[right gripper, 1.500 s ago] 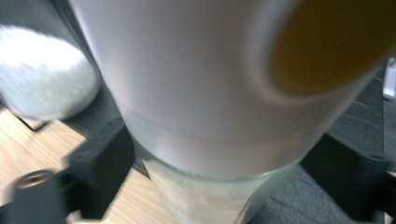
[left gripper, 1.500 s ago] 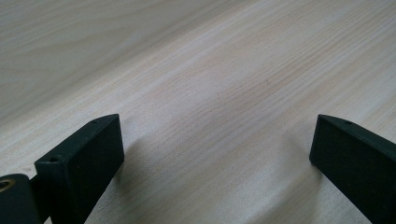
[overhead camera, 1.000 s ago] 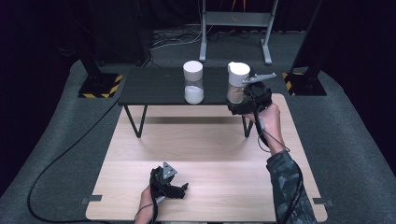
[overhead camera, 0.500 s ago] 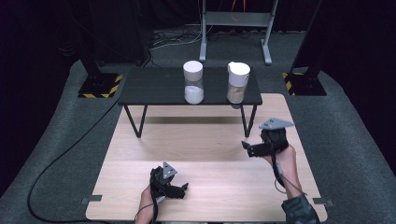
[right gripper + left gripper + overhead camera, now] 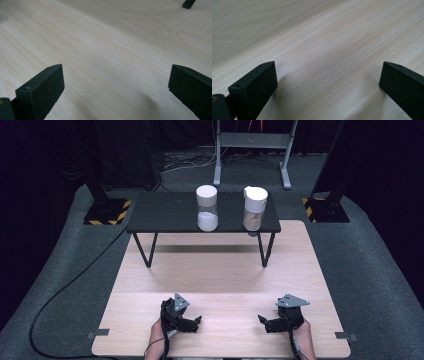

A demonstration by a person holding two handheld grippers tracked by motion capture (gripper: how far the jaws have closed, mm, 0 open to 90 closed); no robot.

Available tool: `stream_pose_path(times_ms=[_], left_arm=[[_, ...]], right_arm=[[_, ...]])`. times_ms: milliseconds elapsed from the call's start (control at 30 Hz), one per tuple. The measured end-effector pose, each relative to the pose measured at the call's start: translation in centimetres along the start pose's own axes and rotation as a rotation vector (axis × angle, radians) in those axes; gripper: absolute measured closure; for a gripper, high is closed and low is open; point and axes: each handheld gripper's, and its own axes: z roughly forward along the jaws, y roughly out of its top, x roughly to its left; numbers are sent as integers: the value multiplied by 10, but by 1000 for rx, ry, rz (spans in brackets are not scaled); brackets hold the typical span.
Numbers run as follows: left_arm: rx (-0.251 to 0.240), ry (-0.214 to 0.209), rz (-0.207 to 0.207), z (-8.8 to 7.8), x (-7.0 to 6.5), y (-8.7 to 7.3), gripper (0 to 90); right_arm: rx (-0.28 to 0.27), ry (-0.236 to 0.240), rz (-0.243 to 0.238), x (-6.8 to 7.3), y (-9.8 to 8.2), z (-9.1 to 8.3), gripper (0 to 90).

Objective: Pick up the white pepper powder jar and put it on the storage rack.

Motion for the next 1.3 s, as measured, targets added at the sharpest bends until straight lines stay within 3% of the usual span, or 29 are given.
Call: stream_pose_path(times_ms=[167, 533, 800, 1300], left_arm=[[3, 1, -1, 1, 0, 1, 9], [2, 1, -1, 0, 0, 1, 8], [3, 2, -2, 1, 0, 1, 6], [2, 4, -3, 1, -1, 0, 6]], right_arm=[[-11, 0, 42, -1, -10, 4, 0], [2, -15, 32, 3, -7, 7, 0], [-21, -20, 81, 1, -12, 5, 0], [-12, -33, 74, 3, -10, 6, 0]])
